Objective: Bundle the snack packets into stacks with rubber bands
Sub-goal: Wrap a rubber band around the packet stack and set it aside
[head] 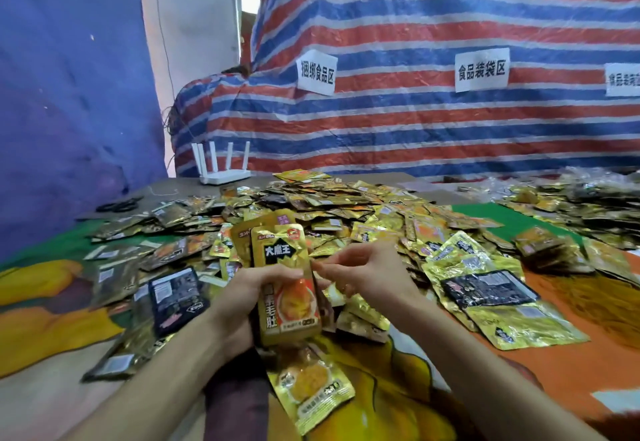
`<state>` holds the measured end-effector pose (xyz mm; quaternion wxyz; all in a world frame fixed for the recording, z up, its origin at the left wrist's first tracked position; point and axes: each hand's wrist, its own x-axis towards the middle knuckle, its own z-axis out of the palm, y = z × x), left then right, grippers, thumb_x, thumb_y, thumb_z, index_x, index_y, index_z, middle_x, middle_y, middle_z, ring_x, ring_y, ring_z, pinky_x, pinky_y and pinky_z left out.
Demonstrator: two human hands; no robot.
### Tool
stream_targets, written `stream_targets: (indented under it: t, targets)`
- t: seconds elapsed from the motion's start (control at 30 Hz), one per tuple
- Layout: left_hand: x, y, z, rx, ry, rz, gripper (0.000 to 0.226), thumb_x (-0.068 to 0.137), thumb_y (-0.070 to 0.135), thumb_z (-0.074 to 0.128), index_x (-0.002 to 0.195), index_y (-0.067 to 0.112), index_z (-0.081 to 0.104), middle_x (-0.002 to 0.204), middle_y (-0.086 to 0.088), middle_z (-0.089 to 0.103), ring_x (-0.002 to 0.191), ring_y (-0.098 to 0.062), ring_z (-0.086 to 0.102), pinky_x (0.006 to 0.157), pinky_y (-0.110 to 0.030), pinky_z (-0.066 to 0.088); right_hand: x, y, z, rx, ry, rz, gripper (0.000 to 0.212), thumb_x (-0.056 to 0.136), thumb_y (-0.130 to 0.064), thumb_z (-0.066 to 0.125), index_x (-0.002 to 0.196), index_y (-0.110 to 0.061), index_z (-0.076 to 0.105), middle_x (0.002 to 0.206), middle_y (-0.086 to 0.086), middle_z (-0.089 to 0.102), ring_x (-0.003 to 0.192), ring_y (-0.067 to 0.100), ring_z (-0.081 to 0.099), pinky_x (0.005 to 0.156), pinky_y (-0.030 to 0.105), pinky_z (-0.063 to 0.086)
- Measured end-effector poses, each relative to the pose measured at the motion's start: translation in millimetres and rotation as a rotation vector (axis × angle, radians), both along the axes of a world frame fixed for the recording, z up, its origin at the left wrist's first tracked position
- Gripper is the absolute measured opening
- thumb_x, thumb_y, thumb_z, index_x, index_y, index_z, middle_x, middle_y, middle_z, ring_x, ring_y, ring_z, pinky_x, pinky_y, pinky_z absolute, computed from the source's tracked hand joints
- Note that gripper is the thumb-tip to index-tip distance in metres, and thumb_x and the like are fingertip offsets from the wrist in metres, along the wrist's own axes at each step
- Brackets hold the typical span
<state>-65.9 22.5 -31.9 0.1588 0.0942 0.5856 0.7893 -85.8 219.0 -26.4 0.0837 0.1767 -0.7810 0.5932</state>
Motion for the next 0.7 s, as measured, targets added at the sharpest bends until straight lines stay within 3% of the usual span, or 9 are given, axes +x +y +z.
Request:
stream_targets:
  t: [0.17, 0.23, 0.3, 0.4, 0.47, 0.57, 0.63, 0.7]
  targets:
    - [-2, -6, -2, 0.233, -0.006, -0.202, 0.046, 0.059, 0.013, 0.087, 0.103, 0.001, 0.077, 0.094, -0.017, 0.074, 0.082, -0.027, 0.073, 0.076, -0.042, 0.061, -7, 2, -13, -0.057, -0.138, 0.233, 0.009, 0.087, -0.011, 0.077, 0.078, -0.010, 0.077, 0.075, 0.000, 0.070, 0.068, 0.009, 0.062, 0.059, 0.020, 0.048]
    - [-3, -12, -2, 0.342, 0.004, -0.257, 0.047, 0.060, 0.013, 0.087, 0.104, 0.000, 0.076, 0.092, -0.014, 0.073, 0.081, -0.025, 0.073, 0.077, -0.040, 0.061, -8, 8, -6, -0.246, -0.213, 0.418, 0.003, 0.083, -0.013, 0.075, 0.081, -0.011, 0.076, 0.083, 0.004, 0.070, 0.079, 0.013, 0.065, 0.069, 0.022, 0.051]
    - [-3, -15, 0, 0.428, 0.019, -0.316, 0.041, 0.067, 0.010, 0.082, 0.107, 0.003, 0.075, 0.096, -0.011, 0.072, 0.085, -0.022, 0.073, 0.081, -0.041, 0.059, -7, 14, 2, -0.476, -0.268, 0.592, 0.012, 0.074, -0.016, 0.075, 0.083, -0.008, 0.075, 0.090, 0.007, 0.070, 0.089, 0.018, 0.067, 0.081, 0.027, 0.053]
    - [-3, -12, 0, 0.445, 0.050, -0.354, 0.040, 0.071, 0.008, 0.080, 0.111, 0.007, 0.074, 0.101, -0.010, 0.070, 0.087, -0.022, 0.071, 0.084, -0.042, 0.058, -2, 20, 8, -0.794, -0.330, 0.789, 0.015, 0.067, -0.018, 0.076, 0.070, -0.011, 0.063, 0.079, 0.007, 0.061, 0.087, 0.026, 0.062, 0.092, 0.036, 0.053]
    - [-3, -9, 0, 0.446, 0.050, -0.343, 0.044, 0.068, 0.007, 0.081, 0.111, 0.007, 0.074, 0.101, -0.011, 0.070, 0.086, -0.022, 0.071, 0.084, -0.042, 0.058, 1, 21, 10, -0.954, -0.346, 0.827, 0.016, 0.066, -0.014, 0.073, 0.068, -0.014, 0.057, 0.069, 0.001, 0.054, 0.072, 0.022, 0.057, 0.085, 0.037, 0.055]
    - [-2, -5, -1, 0.476, 0.025, -0.349, 0.045, 0.068, 0.003, 0.080, 0.113, 0.005, 0.072, 0.101, -0.013, 0.067, 0.085, -0.026, 0.070, 0.083, -0.045, 0.058, 1, 20, 11, -0.912, -0.306, 0.721, 0.025, 0.063, -0.007, 0.078, 0.088, -0.007, 0.076, 0.066, -0.005, 0.056, 0.054, 0.010, 0.049, 0.064, 0.027, 0.055]
    - [-2, -4, -1, 0.429, -0.010, -0.322, 0.045, 0.067, 0.003, 0.080, 0.111, 0.000, 0.072, 0.097, -0.016, 0.068, 0.082, -0.029, 0.071, 0.077, -0.045, 0.060, 0, 15, 8, -0.773, -0.284, 0.614, 0.037, 0.077, -0.003, 0.071, 0.112, -0.012, 0.078, 0.092, -0.001, 0.074, 0.056, 0.008, 0.057, 0.055, 0.021, 0.054]
    - [-1, -3, -1, 0.326, -0.029, -0.262, 0.032, 0.070, 0.003, 0.073, 0.102, -0.002, 0.075, 0.091, -0.018, 0.071, 0.078, -0.029, 0.072, 0.072, -0.043, 0.061, 0, 10, 5, -0.695, -0.271, 0.531, 0.040, 0.086, 0.000, 0.060, 0.120, -0.016, 0.074, 0.123, 0.011, 0.071, 0.073, 0.018, 0.072, 0.052, 0.019, 0.054]
